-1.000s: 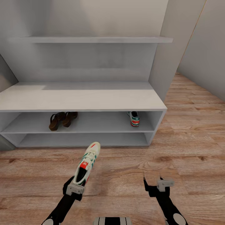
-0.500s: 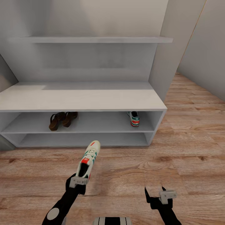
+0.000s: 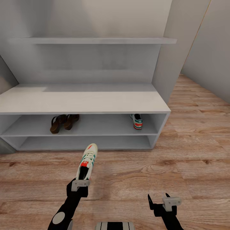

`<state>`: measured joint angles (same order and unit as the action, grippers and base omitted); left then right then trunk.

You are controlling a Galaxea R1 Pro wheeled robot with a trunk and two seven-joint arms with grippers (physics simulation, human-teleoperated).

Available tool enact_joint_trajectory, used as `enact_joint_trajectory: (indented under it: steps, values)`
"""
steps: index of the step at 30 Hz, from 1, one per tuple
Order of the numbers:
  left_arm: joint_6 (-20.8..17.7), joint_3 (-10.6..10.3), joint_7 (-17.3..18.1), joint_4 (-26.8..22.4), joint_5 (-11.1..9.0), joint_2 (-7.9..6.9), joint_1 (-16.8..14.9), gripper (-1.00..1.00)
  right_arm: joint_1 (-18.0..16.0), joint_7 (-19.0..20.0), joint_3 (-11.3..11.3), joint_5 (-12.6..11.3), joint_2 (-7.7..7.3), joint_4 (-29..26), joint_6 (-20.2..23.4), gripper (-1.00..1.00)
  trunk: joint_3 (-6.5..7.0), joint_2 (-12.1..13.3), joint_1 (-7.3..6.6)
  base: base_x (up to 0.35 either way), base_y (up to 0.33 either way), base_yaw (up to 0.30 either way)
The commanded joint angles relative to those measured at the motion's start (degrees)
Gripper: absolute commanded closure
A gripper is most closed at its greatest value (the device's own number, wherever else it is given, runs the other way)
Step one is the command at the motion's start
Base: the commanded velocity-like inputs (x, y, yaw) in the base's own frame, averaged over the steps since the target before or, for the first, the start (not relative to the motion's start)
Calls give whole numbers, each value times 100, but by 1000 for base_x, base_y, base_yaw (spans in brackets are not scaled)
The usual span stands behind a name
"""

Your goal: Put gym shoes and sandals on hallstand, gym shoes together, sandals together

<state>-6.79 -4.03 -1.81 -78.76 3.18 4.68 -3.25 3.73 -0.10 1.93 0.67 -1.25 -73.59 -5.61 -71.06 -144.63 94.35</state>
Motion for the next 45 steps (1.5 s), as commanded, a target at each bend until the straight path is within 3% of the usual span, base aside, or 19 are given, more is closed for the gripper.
enact_joint_trajectory:
  steps: [1,10,33,40,45]
  values:
    - [-5,-4,-28,0,-41,7,2,100,3,-2,0,-1,6,0,-4,-100,0,0,0,0,0,0]
    - [-113,-27,-151,-174,-258,48,7,100,14,-24,1,2,30,-5,-23,-100,0,0,0,0,0,0]
    - [-355,-93,-224,-416,-312,244,9,100,30,2,2,6,-4,12,-83,-100,0,0,0,0,0,0]
    - [-568,-314,-223,-532,-287,329,-22,100,324,148,-26,-1,-29,-211,-441,-100,0,0,0,0,0,0]
    - [-640,-407,-228,-561,-287,355,-34,100,735,292,-58,-4,-37,-642,-731,-100,0,0,0,0,0,0]
